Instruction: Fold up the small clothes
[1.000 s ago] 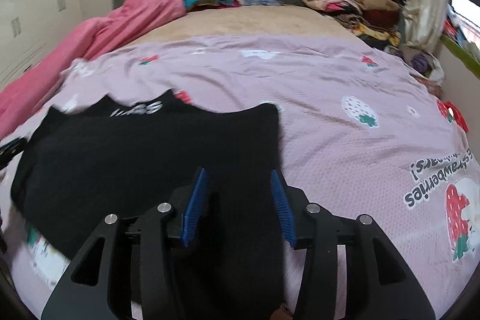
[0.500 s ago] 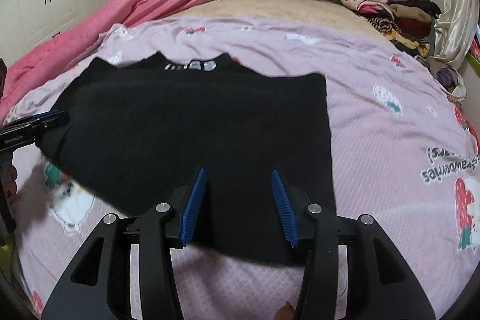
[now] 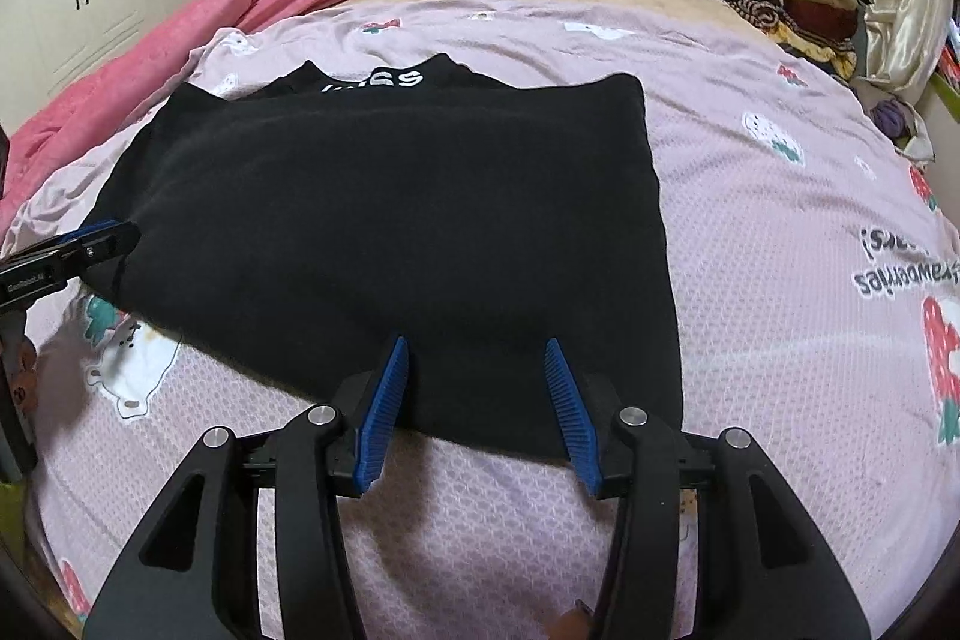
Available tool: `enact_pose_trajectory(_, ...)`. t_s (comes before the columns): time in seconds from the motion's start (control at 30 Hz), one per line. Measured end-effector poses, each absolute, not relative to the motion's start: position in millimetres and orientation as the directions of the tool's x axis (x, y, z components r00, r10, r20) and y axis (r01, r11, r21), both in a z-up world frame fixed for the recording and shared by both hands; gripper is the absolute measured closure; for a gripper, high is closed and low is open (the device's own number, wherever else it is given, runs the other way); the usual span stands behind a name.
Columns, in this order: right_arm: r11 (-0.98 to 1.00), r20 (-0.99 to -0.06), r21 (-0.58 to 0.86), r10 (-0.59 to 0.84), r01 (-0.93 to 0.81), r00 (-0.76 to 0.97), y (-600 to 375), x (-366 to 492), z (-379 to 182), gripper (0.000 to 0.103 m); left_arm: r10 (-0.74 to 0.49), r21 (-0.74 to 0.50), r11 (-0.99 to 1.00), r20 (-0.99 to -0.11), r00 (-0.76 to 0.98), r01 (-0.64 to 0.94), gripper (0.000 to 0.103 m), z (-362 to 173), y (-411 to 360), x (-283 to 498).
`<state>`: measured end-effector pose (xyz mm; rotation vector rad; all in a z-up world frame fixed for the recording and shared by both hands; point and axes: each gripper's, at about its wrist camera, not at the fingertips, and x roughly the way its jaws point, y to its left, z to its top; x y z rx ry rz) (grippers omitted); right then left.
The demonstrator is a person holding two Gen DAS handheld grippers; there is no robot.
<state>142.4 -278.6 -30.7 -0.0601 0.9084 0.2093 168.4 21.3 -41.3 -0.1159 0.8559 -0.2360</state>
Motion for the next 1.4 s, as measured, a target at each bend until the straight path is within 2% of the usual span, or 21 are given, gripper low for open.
enact_pose_trajectory(0.33, 0.981, -0.783, 0.051, 0.154, -0.185, 0.603, -282, 132, -27, 0.046, -0.259, -0.205, 0.966, -0.726, 0.638, 0.158, 0.046, -39, 24, 152)
enact_pose_trajectory(0.6, 0.982, -0.768, 0.051, 0.155, -0.183, 0.621, -279, 122, -19, 0.032, -0.262, -0.208, 0.965, -0.715, 0.648, 0.161, 0.036, -34, 25, 140)
enact_pose_trajectory(0.67, 0.982, -0.765, 0.047, 0.154, -0.184, 0.625, -277, 119, -18, 0.024, -0.263, -0.212, 0.964, -0.711, 0.652, 0.158, 0.029, -33, 27, 136)
enact_pose_trajectory(0.77, 0.981, -0.758, 0.046, 0.156, -0.187, 0.634, -274, 115, -15, 0.018, -0.258, -0.215, 0.965, -0.702, 0.664, 0.149, 0.022, -30, 30, 131)
enact_pose_trajectory(0.83, 0.982, -0.753, 0.045, 0.155, -0.185, 0.64, -272, 112, -13, 0.008, -0.254, -0.215, 0.966, -0.699, 0.669, 0.142, 0.016, -28, 31, 129)
enact_pose_trajectory(0.9, 0.98, -0.748, 0.043, 0.159, -0.192, 0.644, -269, 110, -11, 0.008, -0.24, -0.206, 0.97, -0.701, 0.672, 0.132, 0.01, -28, 33, 129)
enact_pose_trajectory(1.03, 0.977, -0.743, 0.022, 0.158, -0.211, 0.65, -259, 108, -8, 0.005, -0.224, -0.205, 0.973, -0.703, 0.675, 0.109, 0.01, -29, 38, 128)
enact_pose_trajectory(1.4, 0.952, -0.738, -0.025, 0.189, -0.306, 0.648, -214, 104, -5, 0.005, -0.108, -0.159, 0.987, -0.691, 0.715, -0.004, 0.01, -22, 69, 130)
